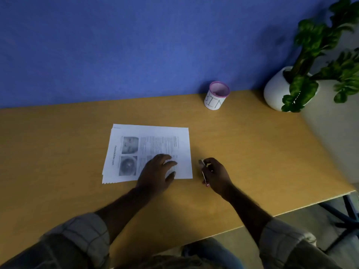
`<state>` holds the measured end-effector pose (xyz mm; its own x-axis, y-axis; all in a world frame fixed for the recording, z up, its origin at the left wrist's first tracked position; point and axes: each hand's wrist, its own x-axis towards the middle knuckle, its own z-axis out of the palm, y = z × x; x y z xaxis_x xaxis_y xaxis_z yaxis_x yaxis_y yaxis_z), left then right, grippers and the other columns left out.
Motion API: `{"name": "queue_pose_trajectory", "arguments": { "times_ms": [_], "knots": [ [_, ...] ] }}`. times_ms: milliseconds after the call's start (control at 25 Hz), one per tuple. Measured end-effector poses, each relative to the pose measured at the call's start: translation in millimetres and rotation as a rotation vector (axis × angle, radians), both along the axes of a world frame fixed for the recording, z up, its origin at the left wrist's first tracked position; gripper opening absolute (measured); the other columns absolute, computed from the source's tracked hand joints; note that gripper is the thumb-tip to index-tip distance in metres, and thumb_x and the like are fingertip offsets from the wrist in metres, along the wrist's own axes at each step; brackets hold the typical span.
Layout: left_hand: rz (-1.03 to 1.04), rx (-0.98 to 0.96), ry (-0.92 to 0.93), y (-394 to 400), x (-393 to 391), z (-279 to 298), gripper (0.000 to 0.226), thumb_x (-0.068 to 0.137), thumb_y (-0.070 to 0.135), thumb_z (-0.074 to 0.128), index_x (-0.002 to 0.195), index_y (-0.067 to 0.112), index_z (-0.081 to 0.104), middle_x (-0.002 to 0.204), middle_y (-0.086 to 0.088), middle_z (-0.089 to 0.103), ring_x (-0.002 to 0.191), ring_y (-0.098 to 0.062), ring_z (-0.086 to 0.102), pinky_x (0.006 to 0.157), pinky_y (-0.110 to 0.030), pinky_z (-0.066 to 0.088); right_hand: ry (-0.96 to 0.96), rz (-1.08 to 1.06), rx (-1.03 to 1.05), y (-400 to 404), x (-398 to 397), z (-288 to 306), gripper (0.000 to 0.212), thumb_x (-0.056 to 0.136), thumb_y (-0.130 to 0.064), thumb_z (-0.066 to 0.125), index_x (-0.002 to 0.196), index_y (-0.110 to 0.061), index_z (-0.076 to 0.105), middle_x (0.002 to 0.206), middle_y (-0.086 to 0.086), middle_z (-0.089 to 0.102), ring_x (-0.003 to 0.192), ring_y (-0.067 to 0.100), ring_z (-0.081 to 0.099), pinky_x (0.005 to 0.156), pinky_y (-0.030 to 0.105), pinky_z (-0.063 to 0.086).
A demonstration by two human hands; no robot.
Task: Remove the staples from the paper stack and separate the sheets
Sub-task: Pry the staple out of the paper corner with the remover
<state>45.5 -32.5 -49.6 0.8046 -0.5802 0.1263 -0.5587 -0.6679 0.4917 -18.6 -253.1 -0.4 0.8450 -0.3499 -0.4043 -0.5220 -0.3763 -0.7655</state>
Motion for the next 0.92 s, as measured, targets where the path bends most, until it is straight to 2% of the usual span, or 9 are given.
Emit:
{"name": "queue_pose_trajectory", "arguments": {
  "times_ms": [120,200,320,440,560,640,800,920],
  "knots": [
    [-0.014,0.086,0.033,-21,-2,-13,0.049,0.095,0.044,0.061,0.141,0.026,0.057,0.154,-0.002,0.048,0.147,-0.026,0.037,0.117,-0.049,0.034,-0.039,0.287,-0.271,-13,-14,-9,0.020,0.093,-0.031,0.061,0.112,-0.026,0.068,0.100,-0.007,0.071,0.083,0.010,0.066,0.074,0.033,0.056],
    [0.012,0.132,0.052,-33,-6,-22,0.053,0.095,0.045,0.058,0.145,0.028,0.050,0.160,-0.003,0.039,0.151,-0.028,0.028,0.120,-0.050,0.026,-0.029,0.474,-0.438,-23,-14,-11,0.025,0.094,-0.032,0.058,0.116,-0.028,0.066,0.110,-0.007,0.069,0.094,0.011,0.063,0.085,0.035,0.053],
    [0.074,0.177,0.031,-42,-9,-31,0.055,0.096,0.052,0.045,0.147,0.033,0.045,0.162,-0.001,0.035,0.153,-0.026,0.025,0.120,-0.045,0.017,-0.083,0.627,-0.529,-36,-4,-16,0.028,0.095,-0.031,0.053,0.121,-0.029,0.063,0.115,-0.007,0.067,0.102,0.014,0.062,0.092,0.040,0.050],
    [0.108,0.191,0.022,-44,-11,-33,0.057,0.094,0.054,0.050,0.146,0.034,0.046,0.159,0.000,0.039,0.149,-0.026,0.031,0.118,-0.047,0.027,-0.188,0.672,-0.557,-35,4,-22,0.029,0.092,-0.024,0.057,0.121,-0.024,0.063,0.116,-0.002,0.069,0.103,0.020,0.064,0.091,0.041,0.049],
    [0.122,0.205,0.057,-47,-3,-24,0.061,0.088,0.057,0.061,0.143,0.031,0.053,0.150,-0.001,0.049,0.136,-0.026,0.045,0.107,-0.051,0.044,-0.241,0.700,-0.606,-32,8,-23,0.029,0.093,-0.023,0.058,0.122,-0.019,0.063,0.117,0.003,0.069,0.107,0.022,0.062,0.093,0.040,0.045],
    [0.076,0.236,0.018,-44,2,-22,0.060,0.088,0.058,0.060,0.142,0.031,0.054,0.147,-0.002,0.051,0.131,-0.026,0.049,0.103,-0.050,0.046,-0.239,0.716,-0.642,-29,9,-24,0.029,0.094,-0.024,0.057,0.121,-0.017,0.064,0.117,0.005,0.068,0.108,0.024,0.061,0.092,0.041,0.044],
    [0.021,0.282,-0.064,-36,-1,-34,0.060,0.099,0.057,0.042,0.153,0.032,0.036,0.162,-0.001,0.034,0.150,-0.025,0.029,0.121,-0.046,0.024,-0.276,0.716,-0.703,-27,11,-28,0.026,0.088,-0.020,0.065,0.113,-0.016,0.069,0.106,0.006,0.070,0.099,0.028,0.064,0.083,0.041,0.048],
    [-0.007,0.287,-0.041,-37,2,-32,0.063,0.099,0.058,0.040,0.156,0.036,0.028,0.166,0.002,0.024,0.155,-0.024,0.018,0.124,-0.044,0.015,-0.339,0.692,-0.738,-27,11,-35,0.025,0.079,-0.015,0.075,0.104,-0.015,0.073,0.092,0.006,0.072,0.084,0.029,0.065,0.070,0.035,0.047]
  ]
}}
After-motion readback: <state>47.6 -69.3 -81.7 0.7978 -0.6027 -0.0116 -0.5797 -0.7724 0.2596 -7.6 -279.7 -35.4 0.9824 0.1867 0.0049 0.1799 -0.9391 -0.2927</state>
